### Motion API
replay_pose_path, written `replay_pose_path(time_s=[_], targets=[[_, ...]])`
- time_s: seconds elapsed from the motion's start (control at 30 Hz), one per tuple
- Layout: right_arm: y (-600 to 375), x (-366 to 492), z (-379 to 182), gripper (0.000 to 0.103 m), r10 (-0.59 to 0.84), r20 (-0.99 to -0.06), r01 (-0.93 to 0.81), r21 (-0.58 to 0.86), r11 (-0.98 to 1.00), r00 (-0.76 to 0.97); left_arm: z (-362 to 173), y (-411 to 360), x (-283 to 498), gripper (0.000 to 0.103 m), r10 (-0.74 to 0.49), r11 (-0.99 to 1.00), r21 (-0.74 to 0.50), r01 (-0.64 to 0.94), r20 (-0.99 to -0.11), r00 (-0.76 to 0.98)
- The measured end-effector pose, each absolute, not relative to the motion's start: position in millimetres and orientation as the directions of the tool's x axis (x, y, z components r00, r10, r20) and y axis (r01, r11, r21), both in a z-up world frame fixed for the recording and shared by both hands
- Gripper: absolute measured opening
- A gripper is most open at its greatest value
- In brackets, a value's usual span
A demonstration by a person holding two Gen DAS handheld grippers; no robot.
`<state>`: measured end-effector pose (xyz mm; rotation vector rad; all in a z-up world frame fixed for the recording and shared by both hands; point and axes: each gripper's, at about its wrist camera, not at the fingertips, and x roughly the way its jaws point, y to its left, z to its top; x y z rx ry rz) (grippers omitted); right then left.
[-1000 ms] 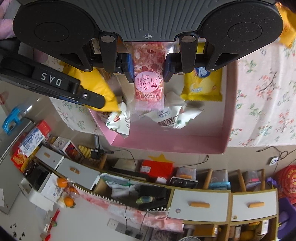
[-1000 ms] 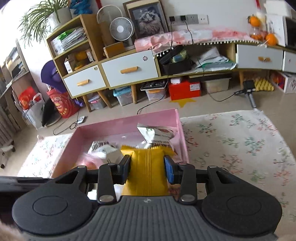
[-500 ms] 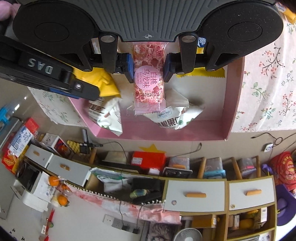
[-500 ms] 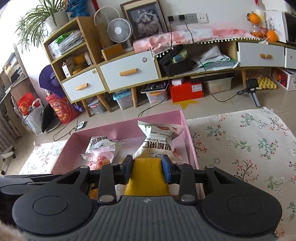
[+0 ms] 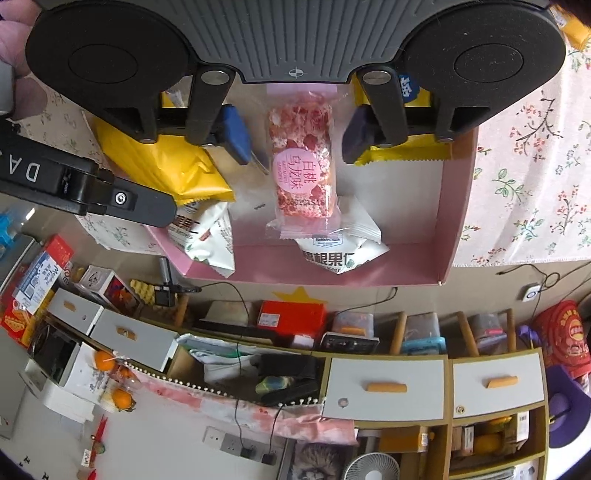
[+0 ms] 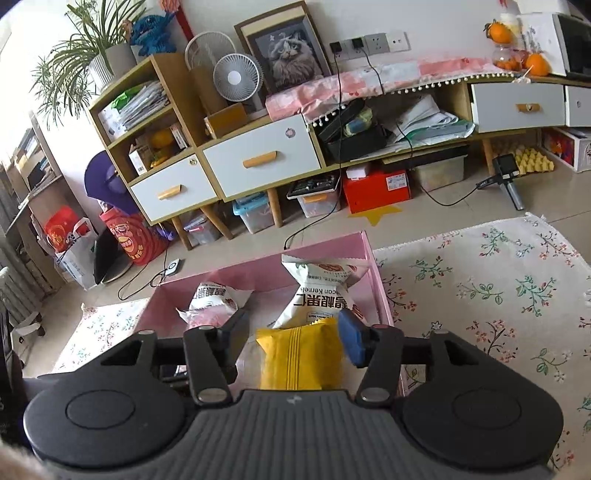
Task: Organize snacks
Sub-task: 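Open both tools to release the packets inside the pink box, then withdraw both tools from the box back toward the snack pile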
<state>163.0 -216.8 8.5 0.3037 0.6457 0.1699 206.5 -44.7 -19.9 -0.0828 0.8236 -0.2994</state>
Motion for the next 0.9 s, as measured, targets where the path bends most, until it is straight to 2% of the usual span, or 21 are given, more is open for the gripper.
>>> replay_pose_path(time_s=[0.07, 0.4, 0.47, 0.73, 0.9], targets=[[-217, 161, 10, 0.057, 0.251, -0.566, -0.062, 0.331, 0.941, 0.786, -15, -45, 202, 0.067, -0.297, 0.954, -0.185, 0.237, -0.706, 0.643], [-217, 141, 25, 0.081, 0.228, -0.573, -0.074, 0.279, 0.957, 0.787, 10, -39, 170, 0.084, -0.304, 0.951, -0.173, 0.258, -0.688, 0.659], [-218, 138, 27, 0.084, 0.224, -0.579, -0.071, 0.274, 0.959, 0.784, 16, -36, 162, 0.092, -0.306, 0.950, -0.174, 0.260, -0.683, 0.663], [-221, 119, 33, 0.097, 0.191, -0.598, -0.040, 0.257, 0.965, 0.779, 28, -19, 129, 0.098, -0.295, 0.954, -0.173, 0.244, -0.672, 0.679], [-221, 107, 33, 0.101, 0.166, -0.614, -0.021, 0.235, 0.972, 0.771, 29, -6, 110, 0.100, -0.281, 0.959, -0.177, 0.220, -0.675, 0.683]])
